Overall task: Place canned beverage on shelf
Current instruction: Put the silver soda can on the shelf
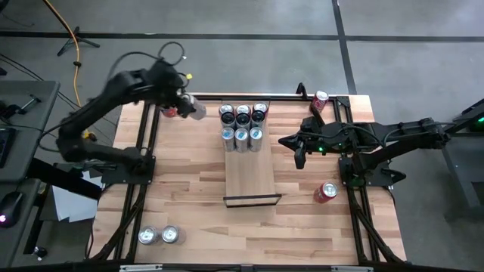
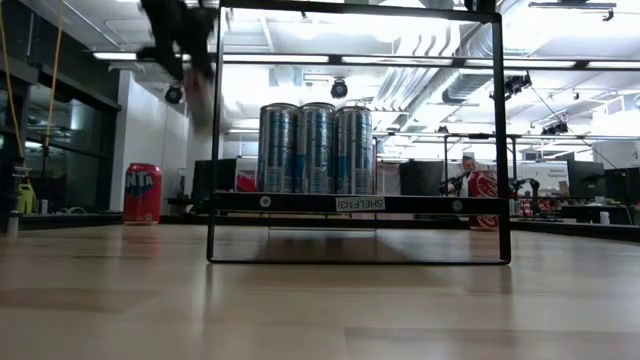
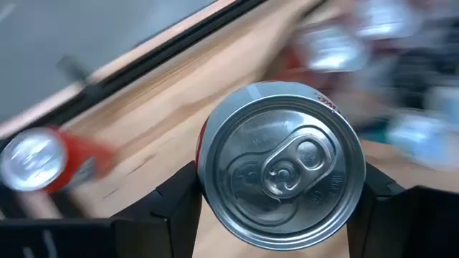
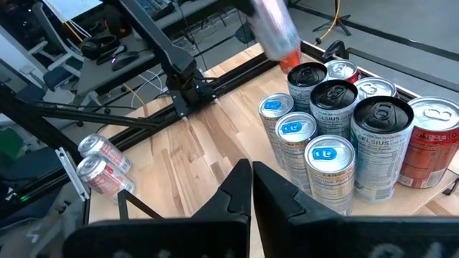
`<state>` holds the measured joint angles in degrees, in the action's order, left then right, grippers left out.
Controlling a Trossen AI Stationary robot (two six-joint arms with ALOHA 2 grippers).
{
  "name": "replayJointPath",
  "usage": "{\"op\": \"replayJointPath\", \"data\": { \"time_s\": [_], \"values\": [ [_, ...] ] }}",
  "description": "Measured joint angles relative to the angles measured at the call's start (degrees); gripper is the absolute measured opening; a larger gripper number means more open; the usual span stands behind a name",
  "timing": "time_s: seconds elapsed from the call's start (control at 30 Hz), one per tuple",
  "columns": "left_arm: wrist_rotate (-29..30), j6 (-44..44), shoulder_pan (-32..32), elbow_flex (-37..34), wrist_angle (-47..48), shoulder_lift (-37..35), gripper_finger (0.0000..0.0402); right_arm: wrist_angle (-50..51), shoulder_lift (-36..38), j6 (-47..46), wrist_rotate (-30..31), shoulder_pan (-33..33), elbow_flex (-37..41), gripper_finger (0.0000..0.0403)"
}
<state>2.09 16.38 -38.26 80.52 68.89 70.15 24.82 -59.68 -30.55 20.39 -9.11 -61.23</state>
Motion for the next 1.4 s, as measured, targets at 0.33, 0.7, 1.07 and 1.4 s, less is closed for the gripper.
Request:
{"op": "replayJointPath", "data": {
  "time_s": [0.33, 0.7, 1.07, 1.4],
  "values": [
    [-1.0, 6.3, 25.8, 15.9, 4.1, -3.6, 0.0191, 0.0, 0.0, 0.0, 0.0, 0.0, 0.0, 0.0],
    [14.4, -5.6, 50.9, 17.1, 4.5, 17.4, 0.0191, 0.0, 0.0, 0.9, 0.4, 0.0, 0.0, 0.0],
    [17.0, -7.7, 50.5, 3.2, -8.6, 19.5, 0.02, 1.3, 0.0, 0.5, 0.4, 0.0, 0.0, 0.0],
    [11.1, -8.0, 44.7, -3.0, -13.6, 19.2, 0.02, 2.0, 0.0, 0.6, 0.5, 0.0, 0.0, 0.0]
  ]
}}
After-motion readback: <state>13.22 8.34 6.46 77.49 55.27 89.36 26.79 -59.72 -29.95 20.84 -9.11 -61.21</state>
